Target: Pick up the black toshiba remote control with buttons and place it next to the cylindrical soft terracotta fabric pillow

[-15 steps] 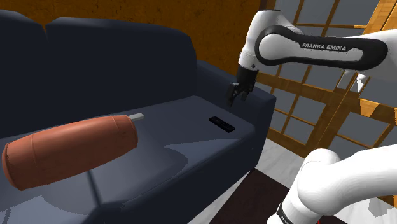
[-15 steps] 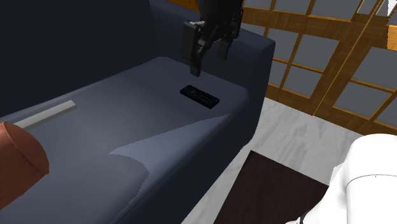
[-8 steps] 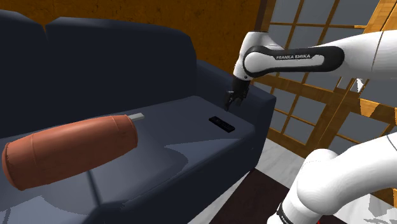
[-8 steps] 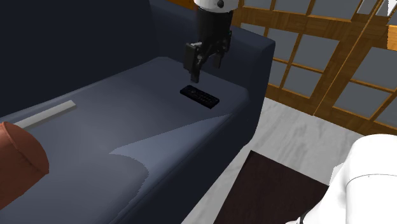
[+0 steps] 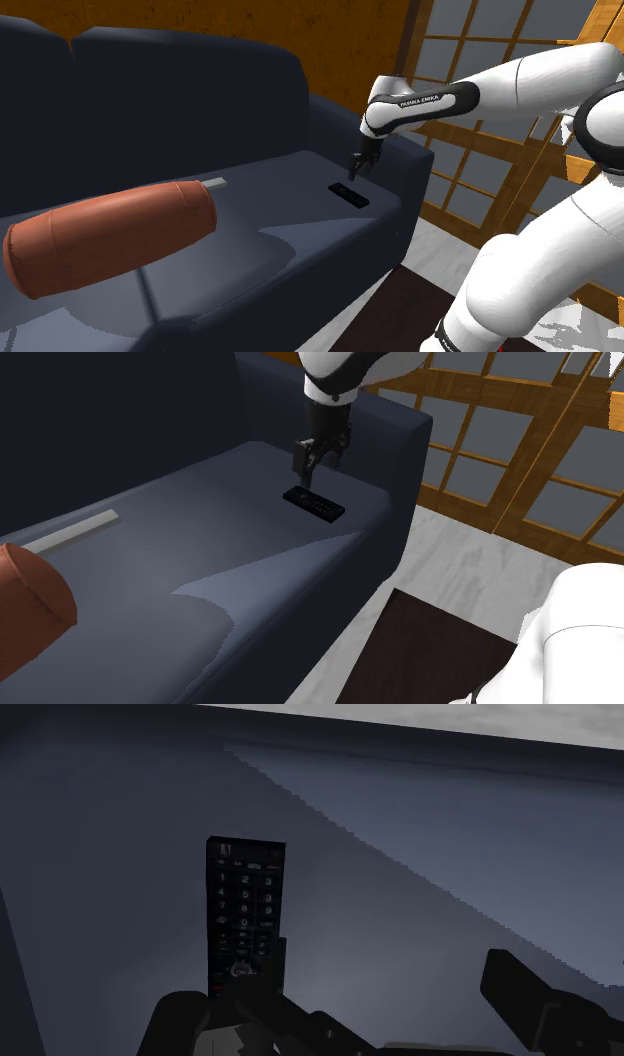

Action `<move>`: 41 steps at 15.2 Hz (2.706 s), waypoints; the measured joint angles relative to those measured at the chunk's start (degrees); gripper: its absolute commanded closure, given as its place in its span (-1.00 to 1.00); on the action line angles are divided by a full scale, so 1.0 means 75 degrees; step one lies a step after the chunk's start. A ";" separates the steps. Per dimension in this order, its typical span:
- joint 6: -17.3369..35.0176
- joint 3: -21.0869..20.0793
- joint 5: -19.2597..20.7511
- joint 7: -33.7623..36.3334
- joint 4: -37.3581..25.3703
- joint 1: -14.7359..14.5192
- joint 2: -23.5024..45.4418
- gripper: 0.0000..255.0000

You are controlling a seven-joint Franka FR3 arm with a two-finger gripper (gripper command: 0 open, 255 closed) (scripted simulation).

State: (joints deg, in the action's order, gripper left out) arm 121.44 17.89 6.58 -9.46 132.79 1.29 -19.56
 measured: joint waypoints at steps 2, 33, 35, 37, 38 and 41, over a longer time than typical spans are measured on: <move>0.0334 0.0231 -0.0142 -0.0328 -0.0136 -0.0001 0.0505 -1.00; 0.2108 0.0816 -0.2214 -0.2664 -0.1577 0.0334 0.4219 1.00; 0.2108 0.0816 -0.2214 -0.2664 -0.1578 0.0334 0.4220 1.00; 0.2109 0.0816 -0.2214 -0.2664 -0.1576 0.0334 0.4219 1.00; 0.2069 0.0823 -0.2191 -0.2650 -0.1590 0.0329 0.4192 1.00; 0.1840 0.0861 -0.2057 -0.2548 -0.1655 0.0294 0.4006 1.00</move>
State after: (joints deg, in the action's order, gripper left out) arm 135.24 24.35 -8.84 -28.57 120.38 3.49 10.48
